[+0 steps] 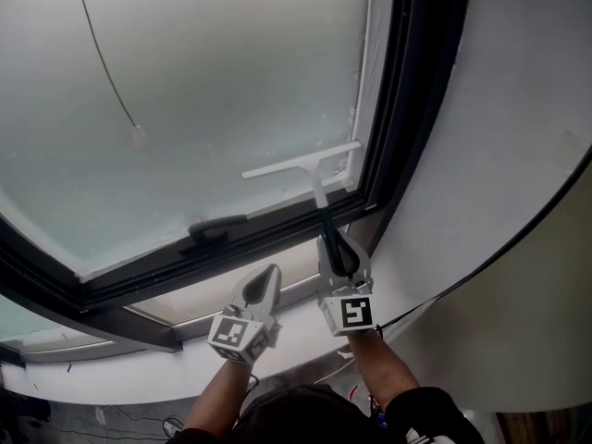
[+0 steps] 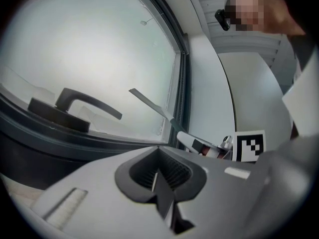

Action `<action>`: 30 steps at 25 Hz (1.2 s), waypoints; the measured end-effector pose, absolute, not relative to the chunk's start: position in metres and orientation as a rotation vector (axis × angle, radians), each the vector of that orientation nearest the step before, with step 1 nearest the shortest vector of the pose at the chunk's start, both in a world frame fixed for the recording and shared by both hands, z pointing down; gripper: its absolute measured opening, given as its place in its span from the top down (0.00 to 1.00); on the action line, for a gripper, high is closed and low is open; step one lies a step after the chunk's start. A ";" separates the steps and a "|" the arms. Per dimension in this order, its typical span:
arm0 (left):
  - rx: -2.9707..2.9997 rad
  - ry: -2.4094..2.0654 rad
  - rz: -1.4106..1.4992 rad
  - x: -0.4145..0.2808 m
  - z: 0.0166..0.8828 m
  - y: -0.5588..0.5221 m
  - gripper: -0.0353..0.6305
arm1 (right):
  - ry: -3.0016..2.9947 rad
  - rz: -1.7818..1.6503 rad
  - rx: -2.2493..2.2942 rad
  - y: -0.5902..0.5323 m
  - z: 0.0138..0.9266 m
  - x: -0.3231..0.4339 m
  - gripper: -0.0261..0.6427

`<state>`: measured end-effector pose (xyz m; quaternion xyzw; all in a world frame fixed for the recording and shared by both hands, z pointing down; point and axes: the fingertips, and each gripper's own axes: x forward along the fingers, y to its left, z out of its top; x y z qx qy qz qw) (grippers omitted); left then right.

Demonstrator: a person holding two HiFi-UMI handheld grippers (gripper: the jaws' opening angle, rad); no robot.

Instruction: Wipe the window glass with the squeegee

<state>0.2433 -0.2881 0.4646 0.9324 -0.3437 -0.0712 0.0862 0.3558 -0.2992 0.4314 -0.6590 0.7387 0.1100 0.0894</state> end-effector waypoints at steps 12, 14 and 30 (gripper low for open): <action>2.762 -1.024 -0.179 0.241 0.478 -0.282 0.95 | 2.224 0.324 -1.986 -0.293 0.445 0.353 0.82; 2.768 -1.026 -0.169 0.241 0.480 -0.280 0.95 | 2.227 0.312 -1.990 -0.292 0.450 0.353 0.82; 2.747 -1.050 -0.142 0.234 0.488 -0.271 0.95 | 2.261 0.244 -2.013 -0.290 0.477 0.354 0.82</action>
